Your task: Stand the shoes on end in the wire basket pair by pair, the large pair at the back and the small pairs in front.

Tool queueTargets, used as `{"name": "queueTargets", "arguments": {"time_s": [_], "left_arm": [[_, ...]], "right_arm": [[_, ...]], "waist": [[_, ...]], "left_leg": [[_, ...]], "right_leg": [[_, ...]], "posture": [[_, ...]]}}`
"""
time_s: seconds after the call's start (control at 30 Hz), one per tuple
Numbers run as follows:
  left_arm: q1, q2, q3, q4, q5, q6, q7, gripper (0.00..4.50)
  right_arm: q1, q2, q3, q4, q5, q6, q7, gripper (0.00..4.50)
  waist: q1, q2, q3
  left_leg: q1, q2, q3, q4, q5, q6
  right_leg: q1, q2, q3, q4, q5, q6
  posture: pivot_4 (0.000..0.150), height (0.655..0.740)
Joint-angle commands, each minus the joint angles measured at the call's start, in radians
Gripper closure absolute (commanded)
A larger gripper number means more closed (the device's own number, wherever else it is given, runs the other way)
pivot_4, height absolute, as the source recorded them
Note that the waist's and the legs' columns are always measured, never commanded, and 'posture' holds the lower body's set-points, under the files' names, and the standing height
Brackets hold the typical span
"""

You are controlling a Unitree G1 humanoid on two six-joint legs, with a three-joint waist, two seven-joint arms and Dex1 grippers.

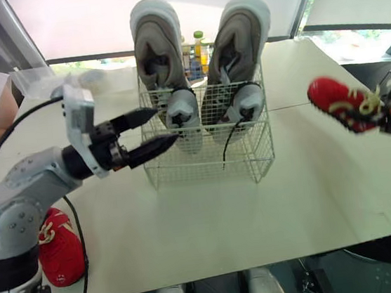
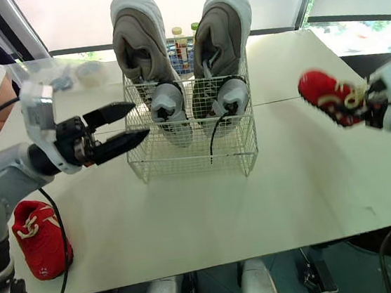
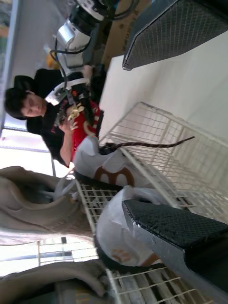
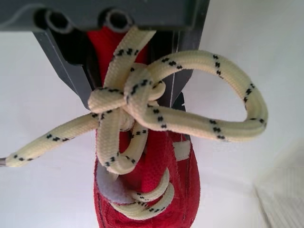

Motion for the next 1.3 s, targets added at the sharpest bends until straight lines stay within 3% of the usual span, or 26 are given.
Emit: {"name": "queueTargets", "arguments": {"time_s": [0.03, 0.3, 0.47, 0.77, 1.13, 1.23, 1.3], "left_arm": [[-0.057, 0.013, 0.042, 0.049, -0.065, 0.03, 0.003, 0.0], [-0.255, 0.026, 0.041, 0.236, -0.153, 0.118, -0.03, 0.0], [-0.347, 0.028, 0.024, 0.318, -0.144, 0.16, -0.069, 0.0], [-0.423, -0.013, 0.009, 0.36, -0.158, 0.239, -0.09, 0.0], [-0.4, -0.036, -0.027, 0.333, -0.11, 0.272, -0.097, 0.0], [-0.375, -0.036, -0.048, 0.321, -0.08, 0.27, -0.107, 0.86], [-0.371, -0.044, -0.045, 0.32, -0.071, 0.263, -0.106, 1.83]], "right_arm": [[-0.063, -0.003, -0.078, -0.269, 0.088, 0.032, -0.054, 3.6], [-0.145, 0.05, -0.064, -0.701, 0.294, 0.08, -0.049, 3.6], [-0.18, 0.078, 0.037, -0.825, 0.287, 0.037, -0.047, 3.6], [-0.183, 0.119, 0.257, -0.8, 0.035, -0.243, -0.011, 3.6], [-0.237, 0.192, 0.331, -0.793, -0.017, -0.311, 0.024, 3.6], [-0.26, 0.204, 0.34, -0.793, -0.017, -0.31, 0.035, 3.63], [-0.267, 0.208, 0.342, -0.797, -0.012, -0.303, 0.045, 3.63]], "waist": [[0.002, 0.0, 0.0], [0.008, -0.001, 0.0], [0.003, -0.002, 0.0], [0.003, -0.002, 0.0], [0.004, -0.002, 0.0], [0.002, -0.002, 0.001], [0.002, -0.002, 0.001]], "left_leg": [[0.0, 0.0, 0.0, 0.0, 0.0, 0.0], [-0.001, 0.001, -0.001, 0.001, 0.0, -0.001], [0.0, 0.001, -0.001, 0.0, 0.0, 0.0], [-0.001, 0.001, 0.0, 0.001, 0.0, 0.0], [-0.001, 0.001, -0.001, 0.001, 0.001, -0.002], [-0.001, 0.001, -0.001, 0.001, 0.001, -0.002], [-0.001, 0.001, -0.001, 0.001, 0.001, -0.002]], "right_leg": [[0.0, 0.001, 0.0, 0.0, 0.0, 0.0], [0.001, 0.002, 0.0, -0.002, 0.0, 0.0], [0.001, 0.002, 0.0, -0.001, 0.0, 0.0], [0.001, 0.002, 0.0, -0.001, 0.0, 0.0], [0.001, 0.002, 0.0, 0.0, 0.0, 0.0], [0.001, 0.002, 0.0, 0.0, 0.0, 0.0], [0.001, 0.002, 0.0, 0.0, 0.0, 0.0]], "posture": [[0.15, 0.74], [0.15, 0.74], [0.15, 0.74], [0.15, 0.74], [0.15, 0.74], [0.15, 0.74], [0.15, 0.74]]}}
